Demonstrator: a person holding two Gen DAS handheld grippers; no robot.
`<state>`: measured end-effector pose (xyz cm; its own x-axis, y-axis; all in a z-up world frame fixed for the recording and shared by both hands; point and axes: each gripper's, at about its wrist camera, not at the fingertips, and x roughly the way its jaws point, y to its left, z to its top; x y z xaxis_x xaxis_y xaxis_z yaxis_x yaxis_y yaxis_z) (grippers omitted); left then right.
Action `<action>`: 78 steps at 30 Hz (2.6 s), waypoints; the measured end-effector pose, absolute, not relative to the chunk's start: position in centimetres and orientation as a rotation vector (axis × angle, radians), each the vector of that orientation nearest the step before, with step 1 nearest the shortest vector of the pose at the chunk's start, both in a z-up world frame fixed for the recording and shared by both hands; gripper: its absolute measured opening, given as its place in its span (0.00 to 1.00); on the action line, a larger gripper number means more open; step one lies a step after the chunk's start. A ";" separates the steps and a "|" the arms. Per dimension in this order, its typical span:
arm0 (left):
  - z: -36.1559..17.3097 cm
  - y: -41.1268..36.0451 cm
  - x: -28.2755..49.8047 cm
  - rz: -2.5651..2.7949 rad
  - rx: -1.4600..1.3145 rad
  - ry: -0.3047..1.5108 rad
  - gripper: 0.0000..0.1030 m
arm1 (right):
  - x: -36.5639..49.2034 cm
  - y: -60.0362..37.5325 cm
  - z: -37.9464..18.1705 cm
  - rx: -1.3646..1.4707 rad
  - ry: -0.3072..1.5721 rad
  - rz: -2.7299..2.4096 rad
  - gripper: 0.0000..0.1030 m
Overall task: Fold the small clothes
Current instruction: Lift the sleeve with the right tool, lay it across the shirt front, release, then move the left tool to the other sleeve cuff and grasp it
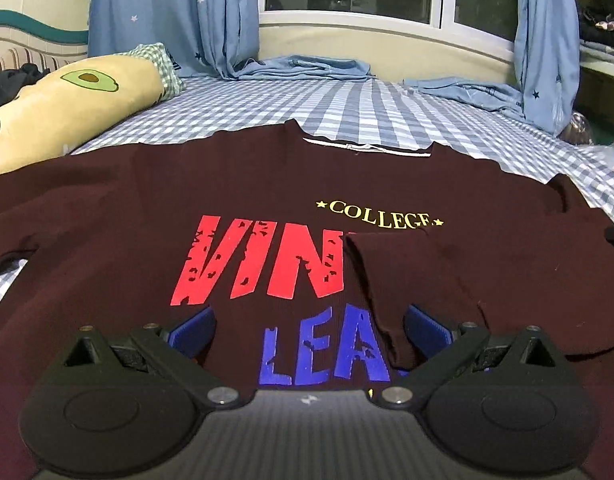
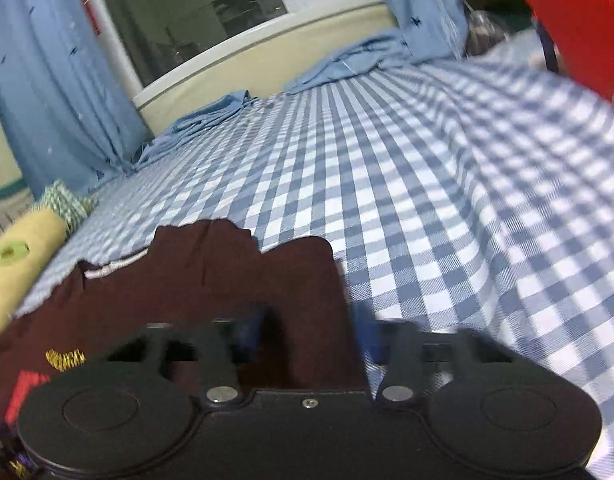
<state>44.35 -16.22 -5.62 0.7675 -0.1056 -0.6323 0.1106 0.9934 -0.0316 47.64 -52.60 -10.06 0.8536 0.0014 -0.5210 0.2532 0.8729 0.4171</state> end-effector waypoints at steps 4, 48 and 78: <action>-5.6 -16.6 44.4 -0.135 0.027 0.686 0.99 | 45.6 -51.8 -8.6 0.375 0.467 -0.195 0.05; 0.5 16.2 36.1 0.469 -0.058 0.576 0.99 | 28.8 -34.1 -5.3 -0.058 0.430 -0.075 1.00; -1.1 28.9 38.5 0.542 -0.140 0.418 0.71 | 28.5 -21.5 -7.8 0.077 0.485 0.086 1.00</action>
